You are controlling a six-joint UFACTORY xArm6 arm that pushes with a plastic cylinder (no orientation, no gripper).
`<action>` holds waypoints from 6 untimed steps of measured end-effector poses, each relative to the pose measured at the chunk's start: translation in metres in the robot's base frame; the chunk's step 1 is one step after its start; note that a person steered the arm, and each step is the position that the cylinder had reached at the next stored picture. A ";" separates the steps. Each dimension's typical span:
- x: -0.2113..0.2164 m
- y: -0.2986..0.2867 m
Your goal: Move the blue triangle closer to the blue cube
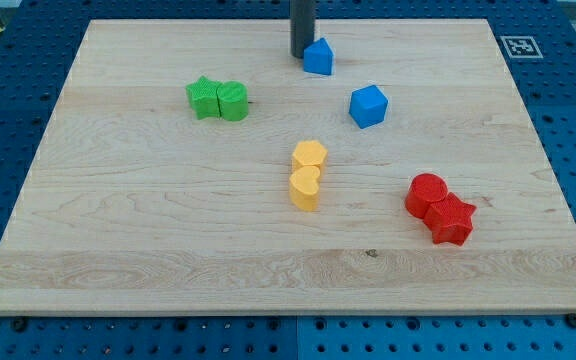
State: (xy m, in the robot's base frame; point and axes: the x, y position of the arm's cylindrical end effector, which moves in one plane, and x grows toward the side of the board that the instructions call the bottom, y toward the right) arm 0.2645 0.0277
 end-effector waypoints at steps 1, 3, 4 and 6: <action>0.001 0.027; 0.023 0.058; 0.043 0.058; 0.017 0.058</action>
